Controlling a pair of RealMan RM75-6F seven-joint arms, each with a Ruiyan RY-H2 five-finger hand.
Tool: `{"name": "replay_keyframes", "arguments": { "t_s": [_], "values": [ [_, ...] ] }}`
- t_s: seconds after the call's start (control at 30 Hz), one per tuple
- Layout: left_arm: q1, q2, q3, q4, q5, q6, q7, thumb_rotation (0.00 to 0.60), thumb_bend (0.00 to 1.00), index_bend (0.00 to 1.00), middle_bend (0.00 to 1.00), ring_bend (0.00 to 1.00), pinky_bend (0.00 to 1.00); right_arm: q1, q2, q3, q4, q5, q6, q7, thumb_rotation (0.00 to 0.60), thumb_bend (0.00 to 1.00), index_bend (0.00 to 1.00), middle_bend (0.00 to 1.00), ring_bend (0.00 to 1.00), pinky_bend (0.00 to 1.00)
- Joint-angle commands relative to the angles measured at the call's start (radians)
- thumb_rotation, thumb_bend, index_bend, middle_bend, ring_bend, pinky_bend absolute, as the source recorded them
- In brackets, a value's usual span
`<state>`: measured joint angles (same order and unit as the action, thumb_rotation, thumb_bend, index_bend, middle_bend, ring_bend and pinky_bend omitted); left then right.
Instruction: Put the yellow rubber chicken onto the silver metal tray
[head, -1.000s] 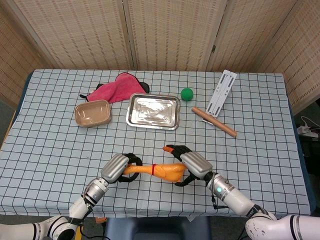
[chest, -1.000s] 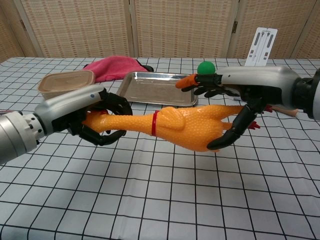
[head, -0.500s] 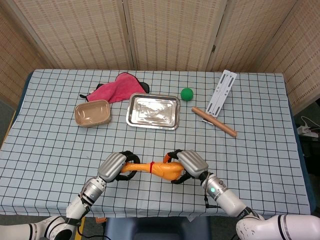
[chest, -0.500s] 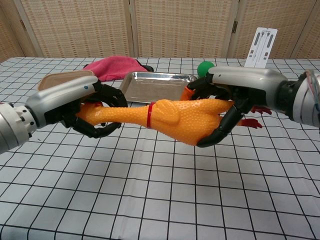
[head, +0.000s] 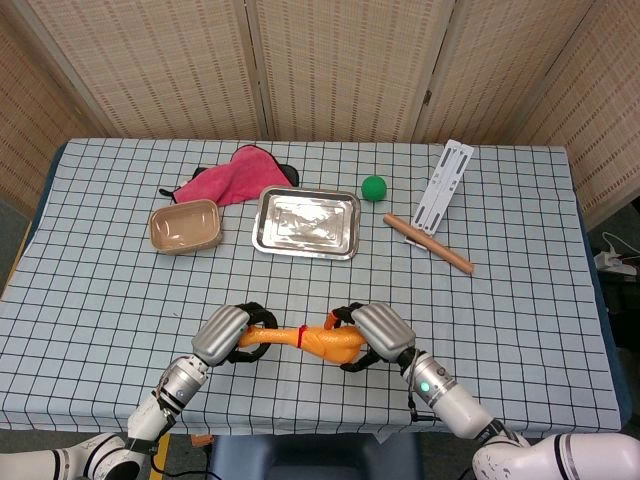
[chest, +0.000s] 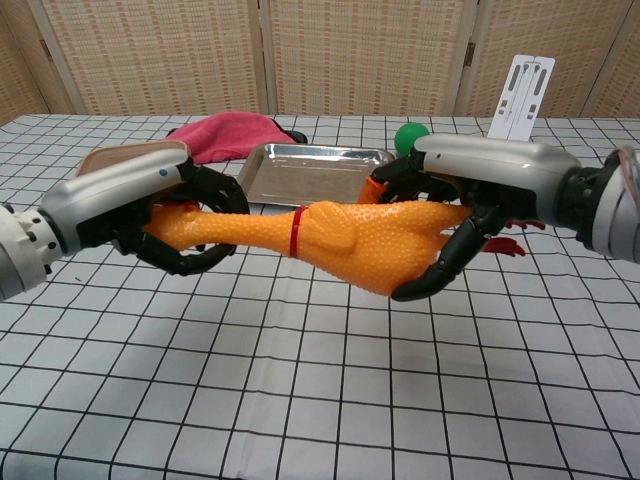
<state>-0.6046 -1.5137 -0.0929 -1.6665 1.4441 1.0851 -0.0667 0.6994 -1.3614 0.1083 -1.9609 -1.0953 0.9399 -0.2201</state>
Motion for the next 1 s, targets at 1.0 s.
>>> {"name": "replay_keyframes", "arguments": {
  "t_s": [1.0],
  "values": [
    [-0.004,0.028,-0.008,-0.004,-0.011,-0.005,-0.007,0.600,1.00,0.75,0.51,0.35,0.46,0.020,0.035,0.012,0.041,0.019,-0.140,0.227,0.600,0.11,0.18,0.20,0.17,0.28]
  ]
}}
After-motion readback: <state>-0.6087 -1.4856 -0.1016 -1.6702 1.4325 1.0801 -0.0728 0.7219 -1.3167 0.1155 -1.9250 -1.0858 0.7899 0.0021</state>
